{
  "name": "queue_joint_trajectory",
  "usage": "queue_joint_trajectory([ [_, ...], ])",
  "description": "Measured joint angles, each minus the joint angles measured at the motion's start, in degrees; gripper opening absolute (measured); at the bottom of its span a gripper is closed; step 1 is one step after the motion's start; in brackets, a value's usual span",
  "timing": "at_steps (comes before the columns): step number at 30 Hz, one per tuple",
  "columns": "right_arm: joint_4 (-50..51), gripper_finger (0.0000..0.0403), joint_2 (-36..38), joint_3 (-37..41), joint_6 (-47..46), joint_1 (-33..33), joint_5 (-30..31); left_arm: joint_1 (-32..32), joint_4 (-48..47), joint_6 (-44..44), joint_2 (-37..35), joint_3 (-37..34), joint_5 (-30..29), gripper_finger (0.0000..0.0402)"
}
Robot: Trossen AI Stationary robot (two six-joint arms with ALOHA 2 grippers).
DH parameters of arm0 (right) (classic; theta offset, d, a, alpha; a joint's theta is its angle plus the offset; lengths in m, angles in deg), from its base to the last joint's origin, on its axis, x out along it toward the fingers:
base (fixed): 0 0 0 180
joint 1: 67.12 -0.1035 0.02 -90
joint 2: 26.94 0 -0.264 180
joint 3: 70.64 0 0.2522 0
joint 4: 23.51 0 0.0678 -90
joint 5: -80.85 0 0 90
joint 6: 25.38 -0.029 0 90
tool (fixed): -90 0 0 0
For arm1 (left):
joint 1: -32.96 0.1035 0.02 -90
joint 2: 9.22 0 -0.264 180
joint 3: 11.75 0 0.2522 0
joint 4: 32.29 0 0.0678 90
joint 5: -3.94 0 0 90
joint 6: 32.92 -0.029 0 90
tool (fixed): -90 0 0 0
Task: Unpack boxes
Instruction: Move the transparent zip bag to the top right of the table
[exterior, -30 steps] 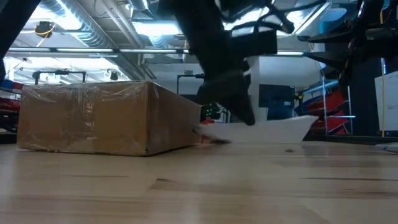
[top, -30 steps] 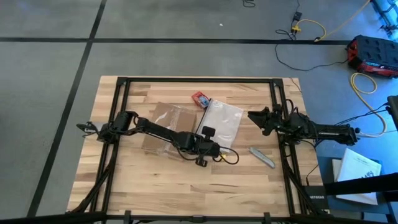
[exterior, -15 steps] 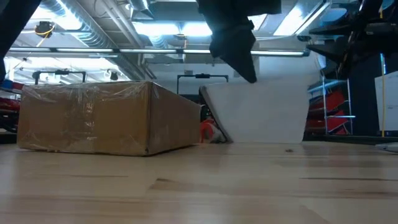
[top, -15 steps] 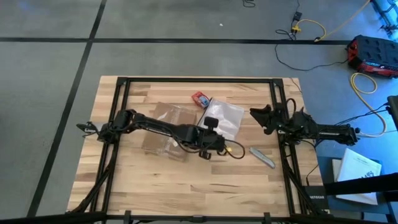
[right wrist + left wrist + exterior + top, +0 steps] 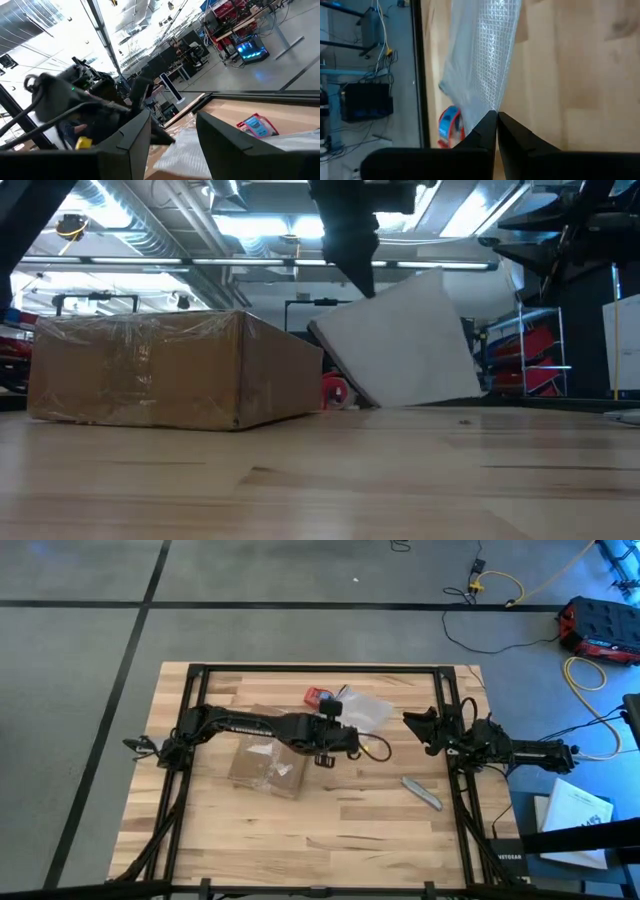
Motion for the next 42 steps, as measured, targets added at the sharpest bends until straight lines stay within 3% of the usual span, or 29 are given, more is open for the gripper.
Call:
queue_joint_trajectory([
  [9,0.3,0.0147,0.0,0.0,1.2,0.0,-0.1,5.0,-6.8,-5.6,0.0,0.0,0.0,0.0],
  [20,2.0,0.0147,0.0,0.0,1.7,0.0,-0.1,11.9,-5.0,-11.8,0.0,0.0,2.8,0.0],
  [25,2.1,0.0147,0.0,0.0,1.7,0.0,-0.1,14.6,-4.2,-13.2,0.0,-0.7,8.5,0.0],
  [42,3.2,0.0147,0.0,0.0,1.4,0.0,-0.2,18.4,0.2,-20.5,0.0,-6.0,9.9,0.0],
])
